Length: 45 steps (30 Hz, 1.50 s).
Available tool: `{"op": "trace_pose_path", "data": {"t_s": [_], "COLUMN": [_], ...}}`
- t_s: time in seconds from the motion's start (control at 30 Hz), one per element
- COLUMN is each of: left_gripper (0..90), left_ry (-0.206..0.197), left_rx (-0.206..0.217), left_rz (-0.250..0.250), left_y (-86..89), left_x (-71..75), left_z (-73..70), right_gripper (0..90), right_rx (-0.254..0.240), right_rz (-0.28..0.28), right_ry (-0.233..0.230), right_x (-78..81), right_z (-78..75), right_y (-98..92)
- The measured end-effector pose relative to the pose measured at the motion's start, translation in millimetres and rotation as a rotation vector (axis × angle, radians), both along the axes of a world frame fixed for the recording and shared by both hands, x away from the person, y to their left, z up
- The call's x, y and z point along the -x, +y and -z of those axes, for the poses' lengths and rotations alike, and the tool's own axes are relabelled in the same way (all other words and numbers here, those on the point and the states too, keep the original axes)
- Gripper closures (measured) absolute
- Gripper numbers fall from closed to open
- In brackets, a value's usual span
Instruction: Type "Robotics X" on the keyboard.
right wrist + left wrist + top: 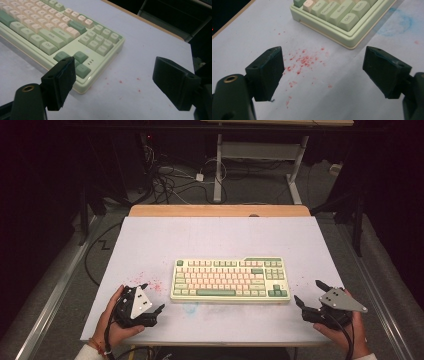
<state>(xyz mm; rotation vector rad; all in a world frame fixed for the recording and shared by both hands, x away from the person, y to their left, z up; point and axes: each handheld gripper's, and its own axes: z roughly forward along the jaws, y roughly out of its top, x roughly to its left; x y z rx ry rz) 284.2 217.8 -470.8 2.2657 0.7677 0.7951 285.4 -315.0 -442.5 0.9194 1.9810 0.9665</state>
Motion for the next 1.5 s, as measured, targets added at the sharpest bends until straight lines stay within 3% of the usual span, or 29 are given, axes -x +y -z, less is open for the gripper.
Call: {"op": "trace_pose_path", "data": {"t_s": [0.4, 0.87, 1.5], "left_gripper": [16.1, 16.1, 16.1], "left_ry": [0.044, 0.046, 0.039], "left_rx": [0.001, 0.021, 0.016], "left_rz": [-0.029, -0.023, -0.016], "left_y": [7.1, 9.5, 6.3], "left_x": [4.3, 7.2, 6.8], "left_z": [9.3, 11.6, 10.3], "right_gripper": [17.0, 16.9, 16.9], "right_rx": [-0.029, -0.008, -0.002], "right_rz": [0.044, 0.02, 0.01], "right_ry": [0.061, 0.027, 0.005], "right_x": [5.1, 9.4, 11.7], "right_z": [14.5, 11.7, 9.0], "right_y": [-12.0, -6.1, -4.2]}}
